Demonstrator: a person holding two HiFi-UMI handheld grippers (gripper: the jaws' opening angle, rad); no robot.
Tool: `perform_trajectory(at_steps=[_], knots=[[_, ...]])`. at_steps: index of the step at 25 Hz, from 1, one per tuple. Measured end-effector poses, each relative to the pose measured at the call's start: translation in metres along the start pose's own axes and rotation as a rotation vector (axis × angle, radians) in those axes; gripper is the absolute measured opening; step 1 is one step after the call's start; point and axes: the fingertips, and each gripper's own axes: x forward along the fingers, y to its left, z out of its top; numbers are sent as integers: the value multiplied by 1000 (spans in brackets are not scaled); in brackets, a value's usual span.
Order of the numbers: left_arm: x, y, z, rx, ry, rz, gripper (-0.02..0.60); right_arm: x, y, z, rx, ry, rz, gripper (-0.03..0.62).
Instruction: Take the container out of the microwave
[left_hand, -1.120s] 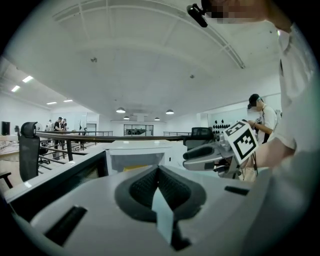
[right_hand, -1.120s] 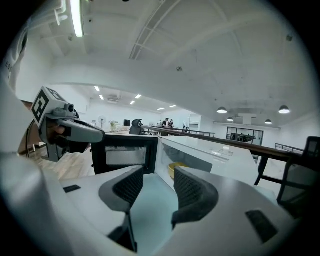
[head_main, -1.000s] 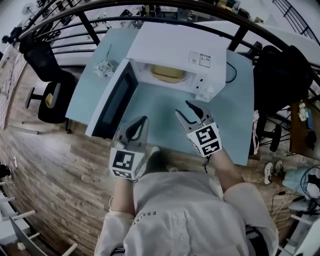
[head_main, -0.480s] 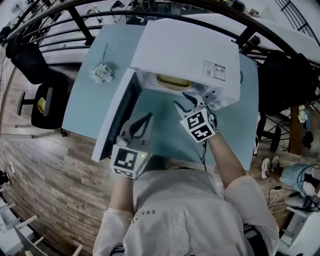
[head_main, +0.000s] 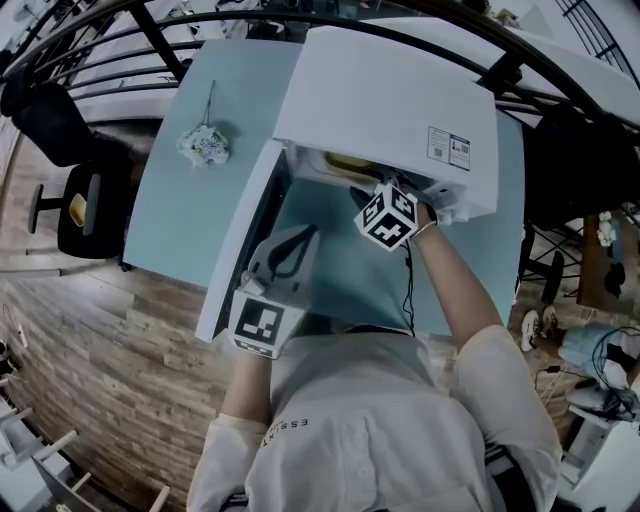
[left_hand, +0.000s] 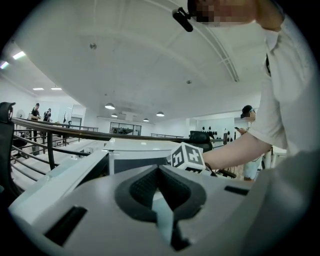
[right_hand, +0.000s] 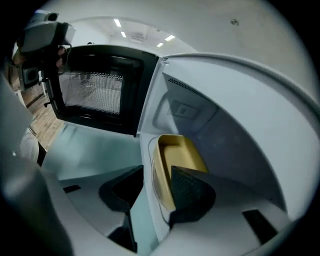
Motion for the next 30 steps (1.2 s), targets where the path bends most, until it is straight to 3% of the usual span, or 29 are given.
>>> perform_trajectory(at_steps=[3, 6, 9, 17, 21, 26, 30], knots=[[0, 6, 1, -31, 5, 10, -6, 14, -4, 0, -23, 27, 19, 184], [4, 9, -1, 2, 3, -8, -6, 24, -5, 0, -24, 42, 40, 181], [9, 8, -1, -4, 6, -20, -6, 31, -6, -4, -39, 70, 46, 85], [13, 5, -6, 11, 20, -60, -6, 30, -4, -4, -116, 85, 41, 34], [11, 2, -4, 12, 26, -70, -6, 20, 4, 3, -64, 49, 60, 31], [1, -8, -5, 72, 24, -89, -6, -1, 20, 3, 37, -12, 63, 31], [-15, -20, -4, 66, 18, -71, -6, -25, 39, 0, 9, -32, 39, 31]])
